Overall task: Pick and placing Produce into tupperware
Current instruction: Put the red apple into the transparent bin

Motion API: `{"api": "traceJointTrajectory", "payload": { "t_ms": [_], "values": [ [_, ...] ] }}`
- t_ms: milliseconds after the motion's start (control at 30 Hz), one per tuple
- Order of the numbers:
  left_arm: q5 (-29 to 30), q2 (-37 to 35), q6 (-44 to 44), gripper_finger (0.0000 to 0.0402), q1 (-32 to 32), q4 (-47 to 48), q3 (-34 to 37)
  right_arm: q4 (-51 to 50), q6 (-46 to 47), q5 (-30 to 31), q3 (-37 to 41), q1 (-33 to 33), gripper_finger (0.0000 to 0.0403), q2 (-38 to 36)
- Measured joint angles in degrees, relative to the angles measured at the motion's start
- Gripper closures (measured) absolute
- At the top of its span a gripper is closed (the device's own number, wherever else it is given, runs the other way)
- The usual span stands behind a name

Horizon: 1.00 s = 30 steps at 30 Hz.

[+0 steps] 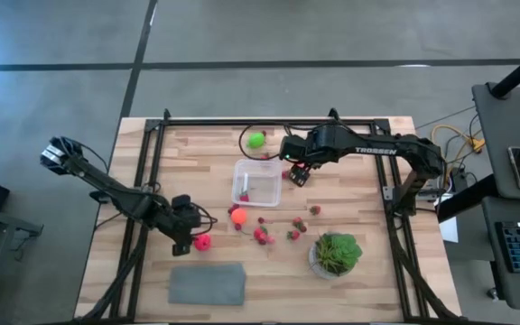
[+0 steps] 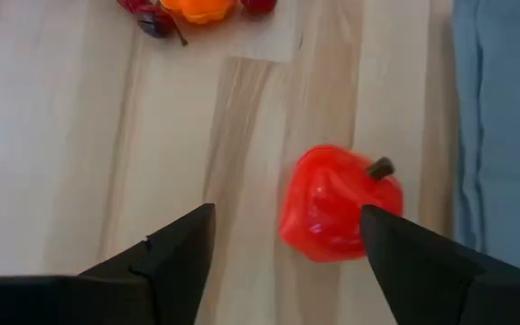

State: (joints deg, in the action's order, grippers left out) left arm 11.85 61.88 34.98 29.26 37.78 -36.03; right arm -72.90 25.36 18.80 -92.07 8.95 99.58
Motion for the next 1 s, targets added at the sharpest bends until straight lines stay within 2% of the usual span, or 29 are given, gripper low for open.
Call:
{"api": "traceJointTrajectory", "payload": {
  "t_ms": [267,500,633,1000],
  "values": [
    [-2.53,0.11,-1.06,0.0066,0.07,-0.27,-0.88,0.26,-2.08,3.81,0.07,0.33,0.0097,-0.60],
    [-4.28,2.38,-11.51,0.0061,0.48,-5.05,-0.79,0.26,-3.86,3.80,0.28,0.35,0.0103,-0.33],
    [-5.96,5.59,-11.65,0.0061,0.50,-7.05,-0.68,0.24,-4.44,3.81,0.28,0.35,0.0102,-0.36],
    [-4.50,9.34,-13.09,0.0061,0.50,-7.73,-0.29,0.39,-6.31,3.81,0.28,0.59,0.0106,-0.36]
  ]
}}
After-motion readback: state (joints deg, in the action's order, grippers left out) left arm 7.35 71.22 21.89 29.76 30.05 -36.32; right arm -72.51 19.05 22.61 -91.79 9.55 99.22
